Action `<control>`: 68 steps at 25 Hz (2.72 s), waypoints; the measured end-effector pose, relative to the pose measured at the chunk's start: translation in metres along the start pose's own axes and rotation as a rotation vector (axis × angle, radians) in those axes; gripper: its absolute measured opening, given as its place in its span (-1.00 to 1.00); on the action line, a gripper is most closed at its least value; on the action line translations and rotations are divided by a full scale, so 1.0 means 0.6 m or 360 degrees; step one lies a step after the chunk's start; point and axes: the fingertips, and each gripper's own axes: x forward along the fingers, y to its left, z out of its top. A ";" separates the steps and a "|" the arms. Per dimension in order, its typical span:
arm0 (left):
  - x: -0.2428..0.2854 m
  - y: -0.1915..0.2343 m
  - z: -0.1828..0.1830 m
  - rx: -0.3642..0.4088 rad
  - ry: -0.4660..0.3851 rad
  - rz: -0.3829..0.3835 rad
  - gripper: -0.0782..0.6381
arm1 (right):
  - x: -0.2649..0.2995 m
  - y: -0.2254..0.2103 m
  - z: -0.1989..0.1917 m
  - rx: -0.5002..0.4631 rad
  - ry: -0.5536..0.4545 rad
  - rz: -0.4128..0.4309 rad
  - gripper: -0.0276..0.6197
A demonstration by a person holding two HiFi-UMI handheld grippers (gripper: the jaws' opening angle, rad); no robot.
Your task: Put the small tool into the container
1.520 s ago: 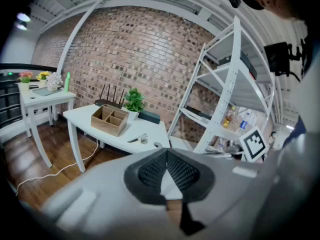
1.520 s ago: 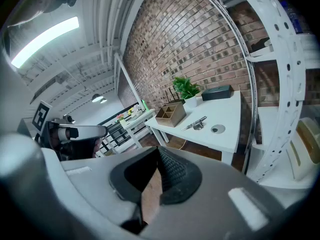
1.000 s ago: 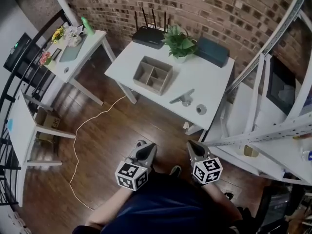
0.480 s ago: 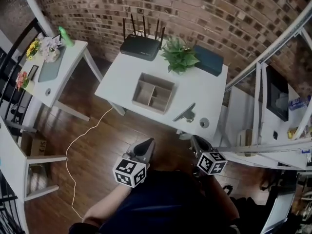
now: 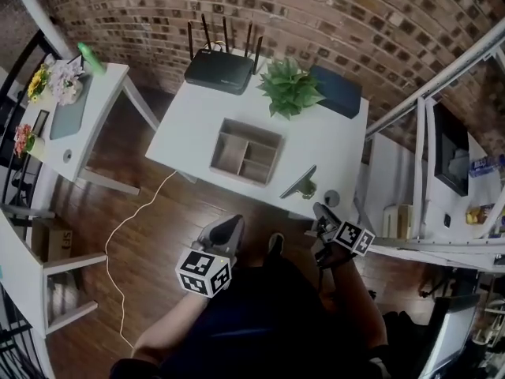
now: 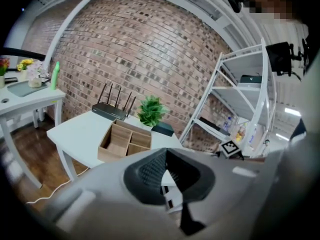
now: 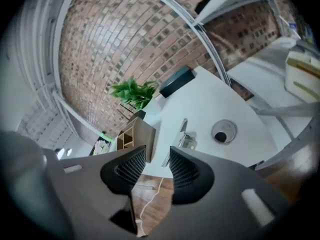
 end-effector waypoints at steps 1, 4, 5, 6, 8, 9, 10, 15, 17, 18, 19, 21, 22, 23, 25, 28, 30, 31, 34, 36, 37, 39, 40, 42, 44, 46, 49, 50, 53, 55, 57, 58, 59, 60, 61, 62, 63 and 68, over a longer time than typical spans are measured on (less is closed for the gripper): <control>0.004 -0.001 0.004 0.0007 -0.0008 0.0017 -0.77 | 0.010 -0.012 0.004 0.0064 0.0007 0.0016 -0.45; 0.008 -0.002 0.016 0.0035 -0.0028 0.0088 -0.77 | 0.033 -0.048 0.009 0.0210 0.0039 0.0049 -0.47; 0.009 -0.001 0.020 0.0038 -0.0033 0.0115 -0.77 | 0.041 -0.058 0.009 0.0260 0.0052 0.0061 -0.48; 0.011 0.000 0.021 0.0040 -0.0035 0.0139 -0.77 | 0.051 -0.067 0.009 0.0311 0.0068 0.0075 -0.50; 0.012 -0.001 0.019 0.0045 -0.0033 0.0179 -0.77 | 0.071 -0.087 0.002 0.0402 0.0110 0.0091 -0.54; 0.012 -0.001 0.017 0.0044 -0.0031 0.0198 -0.77 | 0.080 -0.097 -0.003 0.0432 0.0133 0.0087 -0.54; 0.012 0.000 0.015 0.0041 -0.0030 0.0217 -0.77 | 0.088 -0.105 -0.007 0.0450 0.0154 0.0080 -0.54; 0.005 0.009 0.014 0.0023 -0.0042 0.0304 -0.77 | 0.113 -0.123 -0.011 0.0475 0.0214 0.0041 -0.50; 0.003 0.010 0.013 0.0021 -0.0044 0.0322 -0.77 | 0.120 -0.126 -0.010 0.0479 0.0228 0.0033 -0.47; 0.003 0.010 0.013 0.0019 -0.0043 0.0329 -0.77 | 0.124 -0.126 -0.010 0.0479 0.0237 0.0033 -0.47; 0.002 0.010 0.013 0.0018 -0.0043 0.0337 -0.77 | 0.127 -0.125 -0.011 0.0478 0.0246 0.0036 -0.47; 0.000 0.011 0.014 0.0017 -0.0046 0.0353 -0.77 | 0.135 -0.123 -0.012 0.0473 0.0264 0.0040 -0.47; -0.002 0.013 0.014 0.0017 -0.0048 0.0362 -0.77 | 0.139 -0.122 -0.012 0.0472 0.0271 0.0041 -0.47; -0.004 0.014 0.014 0.0015 -0.0050 0.0371 -0.77 | 0.143 -0.122 -0.013 0.0471 0.0277 0.0041 -0.47; -0.008 0.018 0.014 0.0012 -0.0059 0.0389 -0.77 | 0.150 -0.124 -0.013 0.0468 0.0285 0.0038 -0.47; -0.014 0.024 0.016 0.0007 -0.0071 0.0409 -0.77 | 0.156 -0.126 -0.012 0.0450 0.0287 0.0024 -0.58; -0.017 0.026 0.015 0.0001 -0.0072 0.0416 -0.77 | 0.155 -0.127 -0.012 0.0456 0.0290 0.0012 -0.79; -0.017 0.027 0.014 -0.0005 -0.0071 0.0414 -0.77 | 0.154 -0.127 -0.013 0.0467 0.0294 0.0011 -0.80; -0.014 0.025 0.013 -0.0016 -0.0065 0.0395 -0.77 | 0.149 -0.122 -0.014 0.0487 0.0299 0.0021 -0.82; -0.010 0.023 0.013 -0.0014 -0.0062 0.0378 -0.77 | 0.141 -0.114 -0.009 0.0458 0.0285 0.0034 -0.85; -0.008 0.022 0.012 -0.0013 -0.0060 0.0369 -0.77 | 0.136 -0.108 -0.004 0.0421 0.0273 0.0045 -0.86; -0.004 0.020 0.012 -0.0012 -0.0058 0.0349 -0.77 | 0.124 -0.092 0.008 0.0305 0.0251 0.0064 -0.88; -0.002 0.018 0.011 -0.0010 -0.0057 0.0338 -0.77 | 0.117 -0.082 0.014 0.0243 0.0241 0.0073 -0.88; 0.002 0.014 0.012 -0.0005 -0.0054 0.0316 -0.77 | 0.103 -0.062 0.030 0.0137 0.0208 0.0095 -0.88; 0.007 0.010 0.012 0.0000 -0.0050 0.0293 -0.77 | 0.089 -0.039 0.048 0.0038 0.0161 0.0124 -0.88; 0.010 0.007 0.013 0.0005 -0.0049 0.0274 -0.77 | 0.077 -0.014 0.066 -0.0061 0.0110 0.0165 -0.88; 0.016 0.003 0.016 0.0011 -0.0051 0.0249 -0.77 | 0.064 0.018 0.086 -0.0163 0.0052 0.0228 -0.88; 0.017 0.001 0.016 0.0015 -0.0052 0.0242 -0.77 | 0.061 0.025 0.090 -0.0194 0.0040 0.0236 -0.88; 0.019 -0.002 0.020 0.0029 -0.0061 0.0230 -0.77 | 0.052 0.044 0.101 -0.0309 0.0014 0.0238 -0.88; 0.016 -0.001 0.023 0.0031 -0.0071 0.0233 -0.77 | 0.048 0.064 0.108 -0.0390 -0.0003 0.0250 -0.88; 0.013 0.003 0.025 0.0023 -0.0082 0.0241 -0.77 | 0.045 0.088 0.116 -0.0469 -0.0017 0.0266 -0.88; 0.012 0.004 0.026 0.0020 -0.0087 0.0247 -0.77 | 0.045 0.100 0.120 -0.0505 -0.0020 0.0281 -0.88; 0.011 0.005 0.026 0.0017 -0.0092 0.0252 -0.77 | 0.045 0.113 0.123 -0.0538 -0.0022 0.0303 -0.88; 0.010 0.006 0.027 0.0015 -0.0096 0.0258 -0.77 | 0.046 0.128 0.125 -0.0568 -0.0024 0.0330 -0.88; 0.008 0.007 0.027 0.0013 -0.0101 0.0263 -0.77 | 0.046 0.143 0.128 -0.0599 -0.0026 0.0357 -0.88; 0.006 0.008 0.027 0.0011 -0.0104 0.0269 -0.77 | 0.047 0.158 0.130 -0.0635 -0.0030 0.0381 -0.88; 0.005 0.010 0.028 0.0007 -0.0108 0.0274 -0.77 | 0.048 0.173 0.132 -0.0679 -0.0035 0.0399 -0.88; -0.007 0.019 0.030 -0.0012 -0.0133 0.0306 -0.77 | 0.060 0.229 0.136 -0.0927 -0.0044 0.0451 -0.88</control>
